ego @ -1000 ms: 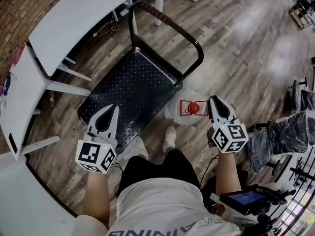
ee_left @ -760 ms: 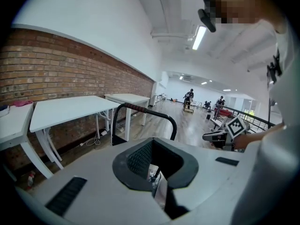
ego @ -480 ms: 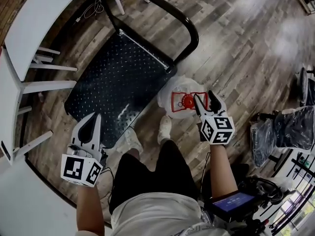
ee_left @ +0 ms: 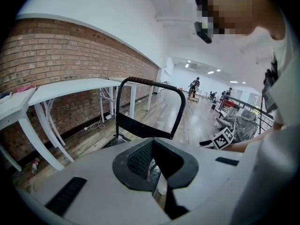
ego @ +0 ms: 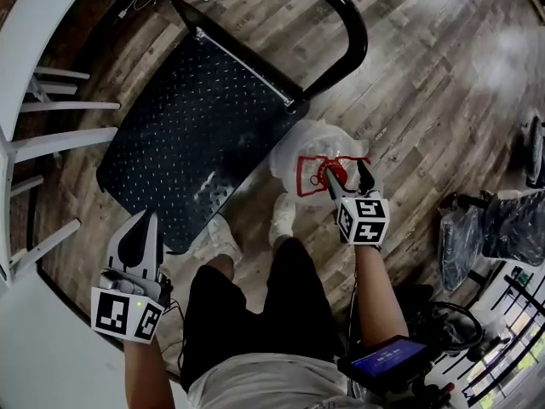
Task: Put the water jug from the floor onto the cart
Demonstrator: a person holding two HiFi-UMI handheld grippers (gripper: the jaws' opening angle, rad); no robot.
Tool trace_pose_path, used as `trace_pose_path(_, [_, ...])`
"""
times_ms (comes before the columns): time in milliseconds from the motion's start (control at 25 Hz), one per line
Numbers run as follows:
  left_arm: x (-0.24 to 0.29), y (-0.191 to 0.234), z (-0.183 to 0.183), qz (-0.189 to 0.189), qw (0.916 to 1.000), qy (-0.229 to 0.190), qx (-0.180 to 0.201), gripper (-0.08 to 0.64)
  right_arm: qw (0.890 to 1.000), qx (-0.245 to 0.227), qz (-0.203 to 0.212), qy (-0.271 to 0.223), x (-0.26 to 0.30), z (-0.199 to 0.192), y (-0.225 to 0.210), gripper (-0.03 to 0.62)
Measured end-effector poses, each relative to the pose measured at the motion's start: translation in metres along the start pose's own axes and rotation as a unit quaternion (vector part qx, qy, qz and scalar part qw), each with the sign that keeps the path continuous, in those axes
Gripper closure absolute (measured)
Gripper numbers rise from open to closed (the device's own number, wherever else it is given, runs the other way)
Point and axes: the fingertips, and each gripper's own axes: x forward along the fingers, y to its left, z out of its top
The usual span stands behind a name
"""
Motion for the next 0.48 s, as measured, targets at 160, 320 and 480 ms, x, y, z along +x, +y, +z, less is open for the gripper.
trace_pose_path(160, [0.007,0.001,-0.018,0.004,0.9999,0.010,-0.003,0.560,1.000,-0.008,0.000,0.017,0.021,-0.027,0.001,0.265])
trace_pose_path(320, [0.008,0.002,-0.029,0.006,0.9998,0.019,-0.002,0.560,0.999,-0.002,-0.009,0.034,0.035,-0.049,-0.002,0.261])
trace_pose_path(480, [0.007,0.006,-0.036,0.009,0.9997,0.021,-0.004,0.560,0.999,-0.001,-0.008,0.048,0.040,-0.063,0.002,0.261])
